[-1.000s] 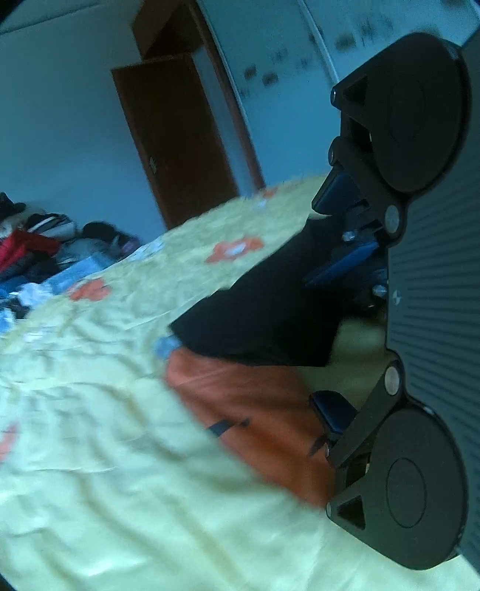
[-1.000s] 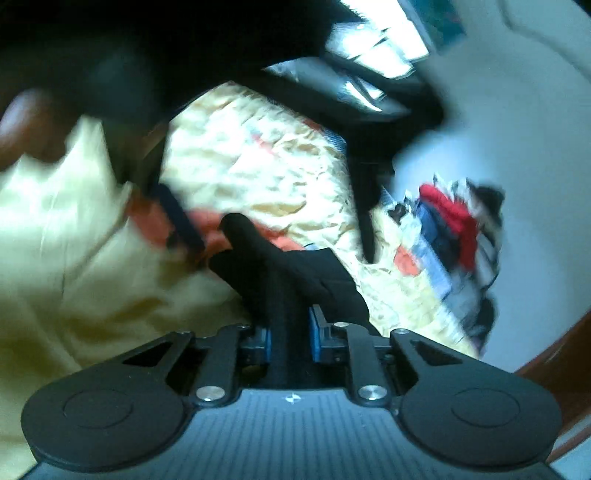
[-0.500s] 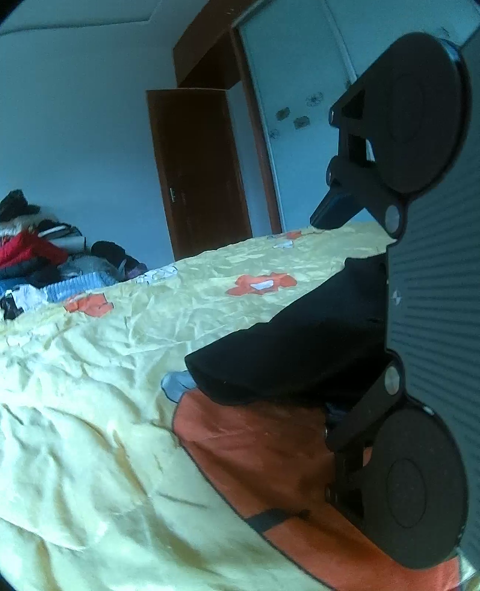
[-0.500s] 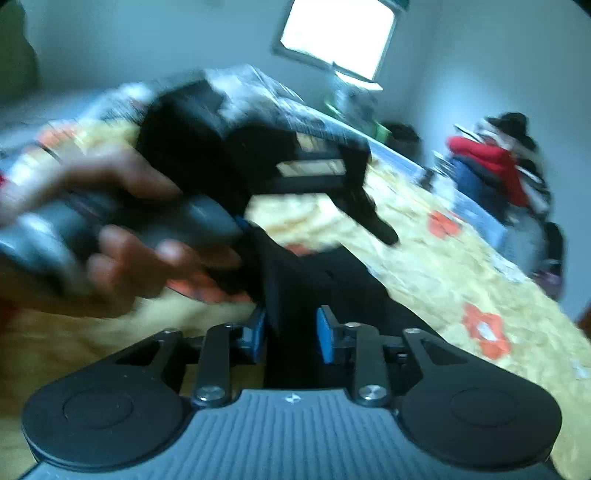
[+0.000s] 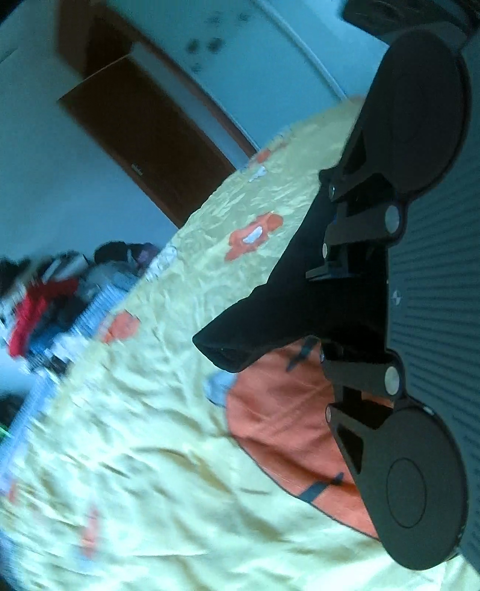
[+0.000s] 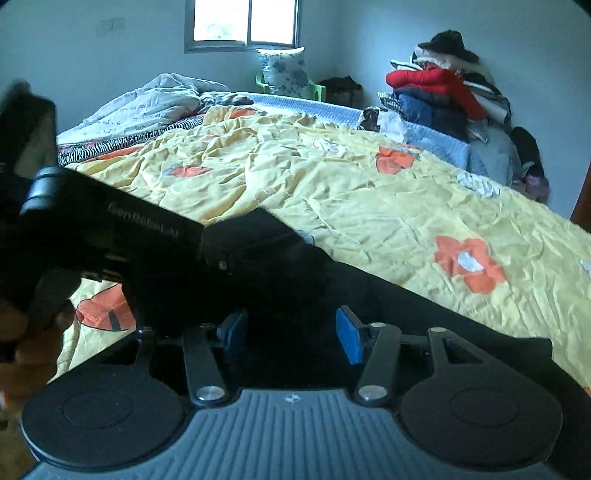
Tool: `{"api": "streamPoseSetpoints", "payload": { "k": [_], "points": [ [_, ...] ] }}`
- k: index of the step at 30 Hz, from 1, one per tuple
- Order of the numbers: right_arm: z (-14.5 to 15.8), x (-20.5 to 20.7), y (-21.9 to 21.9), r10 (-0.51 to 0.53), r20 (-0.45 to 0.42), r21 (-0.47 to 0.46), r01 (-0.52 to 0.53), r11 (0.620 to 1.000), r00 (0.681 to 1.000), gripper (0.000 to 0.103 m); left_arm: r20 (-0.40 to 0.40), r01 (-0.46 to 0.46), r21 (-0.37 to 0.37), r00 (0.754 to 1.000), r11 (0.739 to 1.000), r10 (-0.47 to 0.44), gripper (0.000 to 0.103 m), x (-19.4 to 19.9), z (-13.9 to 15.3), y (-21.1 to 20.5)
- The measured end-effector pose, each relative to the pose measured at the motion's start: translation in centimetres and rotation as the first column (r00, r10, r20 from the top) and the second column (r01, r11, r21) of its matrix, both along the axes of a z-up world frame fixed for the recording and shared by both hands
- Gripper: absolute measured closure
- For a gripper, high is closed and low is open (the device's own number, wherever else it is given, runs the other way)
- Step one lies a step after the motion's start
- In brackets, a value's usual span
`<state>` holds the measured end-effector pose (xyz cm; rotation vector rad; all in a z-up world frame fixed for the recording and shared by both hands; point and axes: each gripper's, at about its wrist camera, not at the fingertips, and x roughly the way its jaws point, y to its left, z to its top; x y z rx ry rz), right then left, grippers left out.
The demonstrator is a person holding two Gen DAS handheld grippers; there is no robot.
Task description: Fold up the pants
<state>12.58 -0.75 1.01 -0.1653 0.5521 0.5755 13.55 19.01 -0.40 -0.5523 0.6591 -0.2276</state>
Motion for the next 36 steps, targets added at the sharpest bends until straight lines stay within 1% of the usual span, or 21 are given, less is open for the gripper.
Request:
{"api": "streamPoseSetpoints", "payload": {
  "k": [1, 4, 7, 10, 11, 12, 14, 16, 18, 21, 23, 29, 32, 36],
  "points": [
    [0.0, 0.4, -0.6, -0.002, 0.001, 0.015, 0.002, 1.000, 1.000, 0.051, 0.023, 0.003, 0.030, 1.000, 1.000, -0.003, 0.084, -0.5, 0.6, -0.6],
    [0.4, 0.5, -2.3, -0.020, 0.013, 0.092, 0.019, 0.996, 1.000, 0.051, 0.080, 0.018, 0.088, 0.997, 0.996, -0.025, 0.084, -1.8, 2.2, -2.5],
    [1.3, -0.3, -4.5, -0.050, 0.034, 0.168, 0.044, 0.985, 0.998, 0.051, 0.125, 0.037, 0.137, 0.991, 0.990, -0.055, 0.084, -2.7, 3.8, -4.8],
    [2.0, -1.4, -7.0, -0.079, 0.024, 0.237, 0.071, 0.969, 0.997, 0.051, 0.149, 0.063, 0.170, 0.985, 0.983, -0.089, 0.082, -3.0, 4.9, -7.3],
    [2.1, -1.7, -8.0, -0.090, 0.014, 0.266, 0.083, 0.960, 0.996, 0.051, 0.156, 0.075, 0.178, 0.982, 0.981, -0.103, 0.081, -3.0, 5.2, -8.1],
    [2.2, -1.9, -9.0, -0.099, 0.000, 0.295, 0.095, 0.951, 0.995, 0.051, 0.162, 0.091, 0.186, 0.979, 0.978, -0.121, 0.078, -3.2, 5.5, -9.0],
    [2.1, -2.4, -11.3, -0.122, -0.039, 0.368, 0.128, 0.921, 0.992, 0.051, 0.167, 0.119, 0.185, 0.974, 0.976, -0.151, 0.075, -3.3, 5.9, -10.6],
    [2.0, -2.8, -13.6, -0.133, -0.084, 0.445, 0.157, 0.882, 0.987, 0.051, 0.174, 0.148, 0.189, 0.968, 0.971, -0.181, 0.073, -3.5, 6.2, -12.1],
    [1.7, -3.3, -15.6, -0.146, -0.117, 0.497, 0.185, 0.848, 0.982, 0.051, 0.175, 0.180, 0.191, 0.961, 0.965, -0.214, 0.071, -3.4, 6.3, -13.8],
    [1.3, -4.2, -18.2, -0.185, -0.131, 0.526, 0.227, 0.820, 0.974, 0.051, 0.168, 0.233, 0.202, 0.949, 0.951, -0.268, 0.070, -3.1, 6.2, -16.7],
    [0.8, -4.6, -19.6, -0.209, -0.143, 0.537, 0.253, 0.805, 0.967, 0.051, 0.168, 0.245, 0.224, 0.943, 0.943, -0.285, 0.069, -3.2, 5.9, -18.4],
    [-1.2, -5.3, -23.8, -0.260, -0.206, 0.595, 0.332, 0.732, 0.943, 0.051, 0.150, 0.298, 0.236, 0.929, 0.925, -0.338, 0.067, -2.9, 5.2, -22.9],
    [-1.8, -5.9, -26.0, -0.288, -0.214, 0.622, 0.357, 0.697, 0.934, 0.050, 0.157, 0.323, 0.250, 0.917, 0.913, -0.367, 0.067, -2.9, 5.3, -24.9],
    [-2.1, -6.4, -28.5, -0.336, -0.216, 0.641, 0.393, 0.659, 0.917, 0.050, 0.163, 0.362, 0.256, 0.898, 0.896, -0.409, 0.067, -2.6, 5.4, -28.1]
  ]
}}
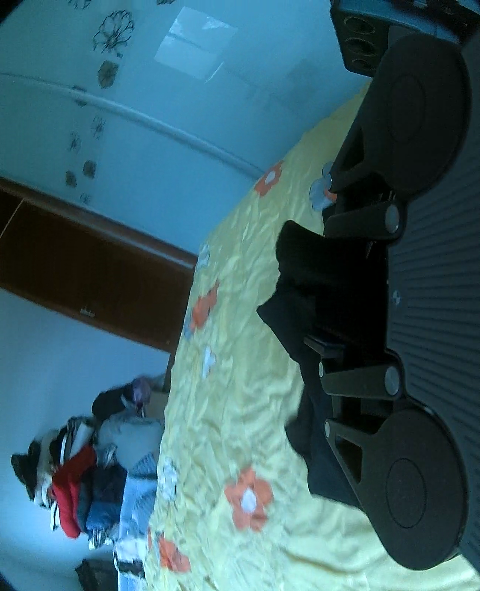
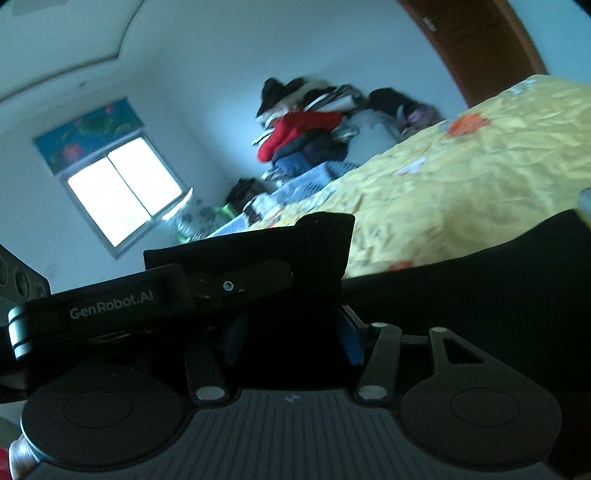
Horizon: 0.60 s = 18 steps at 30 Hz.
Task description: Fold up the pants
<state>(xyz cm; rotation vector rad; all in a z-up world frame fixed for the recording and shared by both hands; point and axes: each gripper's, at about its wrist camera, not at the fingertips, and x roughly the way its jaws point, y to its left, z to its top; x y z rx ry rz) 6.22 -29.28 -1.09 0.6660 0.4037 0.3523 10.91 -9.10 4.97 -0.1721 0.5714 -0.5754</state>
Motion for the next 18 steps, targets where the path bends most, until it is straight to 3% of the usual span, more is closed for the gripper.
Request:
{"api": "streamPoseSetpoints", "payload": {
  "k": [8, 18],
  "points": [
    [-1.8, -0.8, -4.8, -0.116, -0.054, 0.040, 0.118, 0.992, 0.992, 0.050, -0.041, 0.077, -0.007, 0.996, 0.997, -0.077, 0.067, 1.1, -1.6, -5.6],
    [-2.7, -3.0, -9.1, -0.203, -0.056, 0.048, 0.206, 0.977, 0.978, 0.053, -0.036, 0.164, -0.002, 0.986, 0.986, -0.164, 0.066, 0.8, -2.2, -10.6]
  ]
}}
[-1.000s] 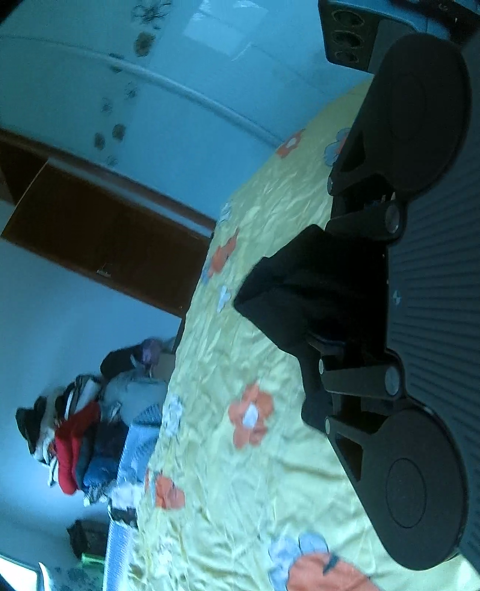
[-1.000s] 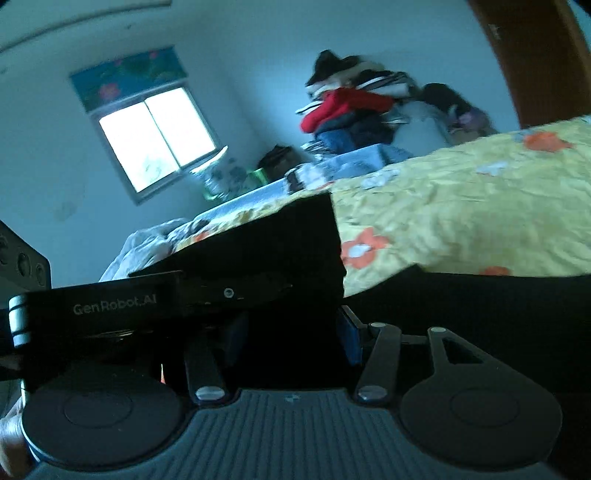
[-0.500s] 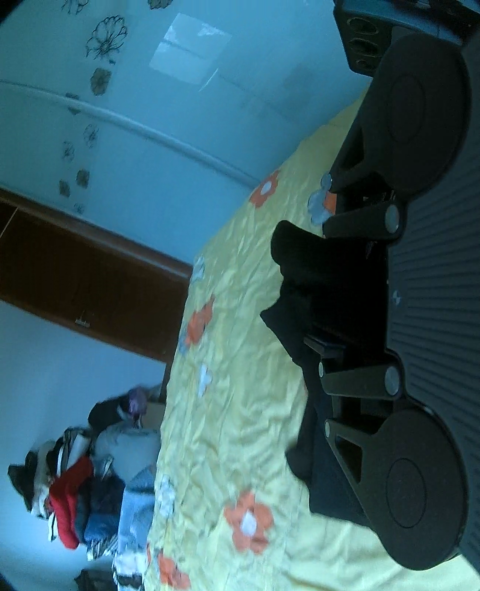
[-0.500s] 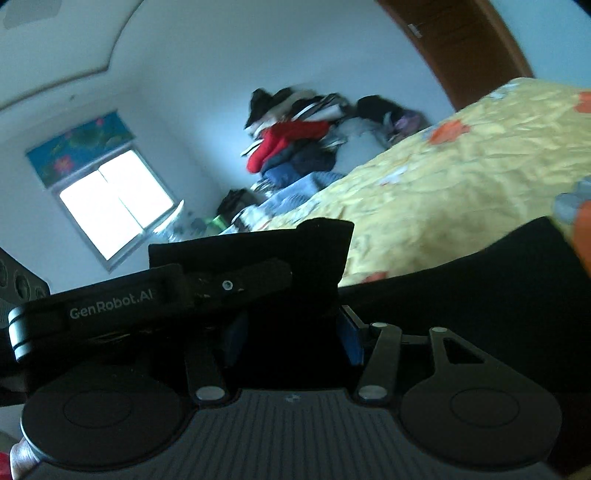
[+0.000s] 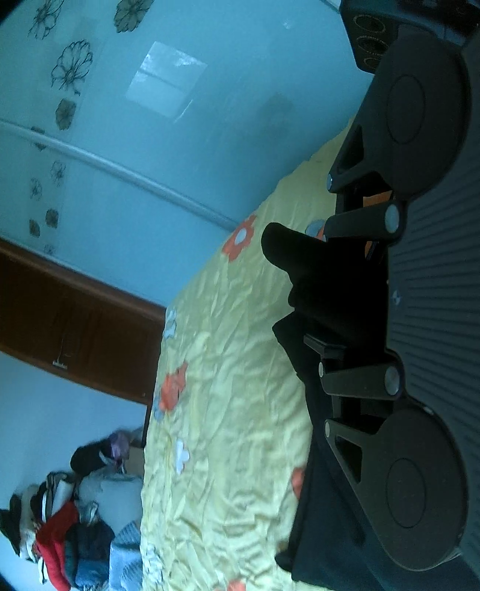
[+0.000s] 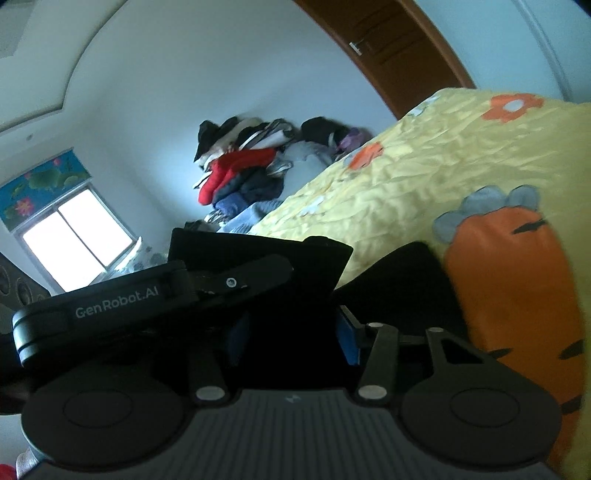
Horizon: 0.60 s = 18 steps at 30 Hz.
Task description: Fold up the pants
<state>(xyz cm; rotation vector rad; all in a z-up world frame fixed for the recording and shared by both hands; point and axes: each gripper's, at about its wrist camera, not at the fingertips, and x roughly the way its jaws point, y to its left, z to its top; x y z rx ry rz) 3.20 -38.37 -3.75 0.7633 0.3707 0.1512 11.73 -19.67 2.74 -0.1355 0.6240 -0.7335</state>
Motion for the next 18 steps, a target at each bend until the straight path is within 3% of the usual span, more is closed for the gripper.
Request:
{"api": "streamPoseSetpoints", "payload": {
  "k": [8, 13, 15, 18],
  "points": [
    [-1.1, -1.1, -2.4, -0.060, -0.039, 0.015, 0.060, 0.998, 0.997, 0.053, -0.038, 0.050, 0.000, 0.998, 0.999, -0.050, 0.064, 0.3, -1.3, -2.8],
    [-1.9, -1.5, -3.4, -0.075, -0.056, 0.029, 0.077, 0.997, 0.996, 0.053, -0.132, 0.085, -0.053, 0.987, 0.995, -0.091, 0.042, 1.2, -2.7, -3.4],
    [-1.8, -1.9, -3.7, -0.078, -0.059, 0.013, 0.078, 0.997, 0.995, 0.052, -0.171, 0.101, -0.064, 0.979, 0.993, -0.111, 0.040, 1.3, -3.2, -3.5],
    [-1.6, -2.7, -3.9, -0.106, -0.076, -0.062, 0.102, 0.993, 0.991, 0.039, -0.192, 0.134, -0.064, 0.971, 0.989, -0.144, 0.038, 0.9, -3.2, -3.6]
  ]
}}
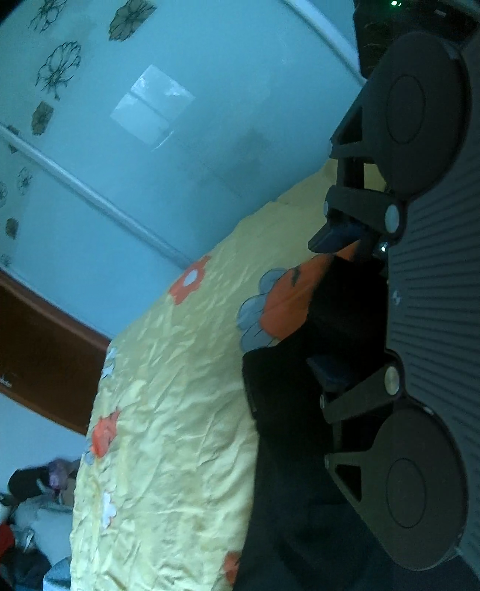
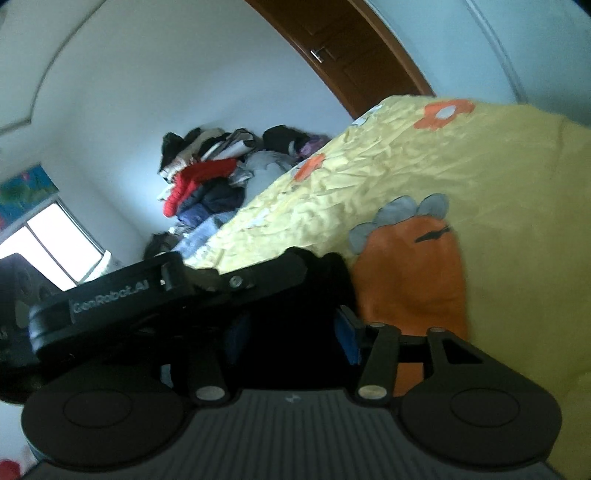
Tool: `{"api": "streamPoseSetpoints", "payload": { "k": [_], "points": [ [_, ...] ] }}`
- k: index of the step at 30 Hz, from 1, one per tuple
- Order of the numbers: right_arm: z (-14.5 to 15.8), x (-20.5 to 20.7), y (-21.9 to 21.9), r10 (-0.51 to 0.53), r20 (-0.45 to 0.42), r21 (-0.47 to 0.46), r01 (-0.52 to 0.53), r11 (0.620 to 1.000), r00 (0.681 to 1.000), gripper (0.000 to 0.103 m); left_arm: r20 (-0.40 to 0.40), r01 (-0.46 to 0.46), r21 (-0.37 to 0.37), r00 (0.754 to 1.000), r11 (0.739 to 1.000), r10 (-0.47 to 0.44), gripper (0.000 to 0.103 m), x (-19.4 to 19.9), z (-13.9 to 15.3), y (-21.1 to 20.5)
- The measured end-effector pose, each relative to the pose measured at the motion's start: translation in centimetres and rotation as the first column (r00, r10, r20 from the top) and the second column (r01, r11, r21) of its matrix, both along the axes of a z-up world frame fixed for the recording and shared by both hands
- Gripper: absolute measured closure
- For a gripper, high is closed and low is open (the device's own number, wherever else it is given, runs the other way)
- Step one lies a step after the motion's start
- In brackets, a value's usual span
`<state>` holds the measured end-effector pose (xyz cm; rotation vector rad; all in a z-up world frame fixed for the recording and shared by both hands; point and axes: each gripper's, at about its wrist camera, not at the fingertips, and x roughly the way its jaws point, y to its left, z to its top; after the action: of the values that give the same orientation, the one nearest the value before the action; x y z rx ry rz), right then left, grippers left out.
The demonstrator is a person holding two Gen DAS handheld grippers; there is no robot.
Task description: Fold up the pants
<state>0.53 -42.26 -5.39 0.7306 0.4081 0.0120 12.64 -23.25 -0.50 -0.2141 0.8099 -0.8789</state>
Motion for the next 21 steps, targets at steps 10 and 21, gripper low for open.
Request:
{"api": "streamPoseSetpoints", "payload": {
  "k": [10, 21],
  "points": [
    [2.3, -1.6, -1.9, -0.059, 0.075, -0.097, 0.067, 0.993, 0.995, 0.024, -0.020, -0.153, -0.014, 0.988, 0.988, 0.153, 0.024, 2.2, 2.5, 8.7],
    [2.3, 9.4, 0.0, 0.241, -0.016, -0.086, -0.242, 0.967, 0.970, 0.048, 0.146, -0.355, 0.308, 0.934, 0.883, 0.325, 0.024, 7.5, 1.4, 16.0]
  ]
}}
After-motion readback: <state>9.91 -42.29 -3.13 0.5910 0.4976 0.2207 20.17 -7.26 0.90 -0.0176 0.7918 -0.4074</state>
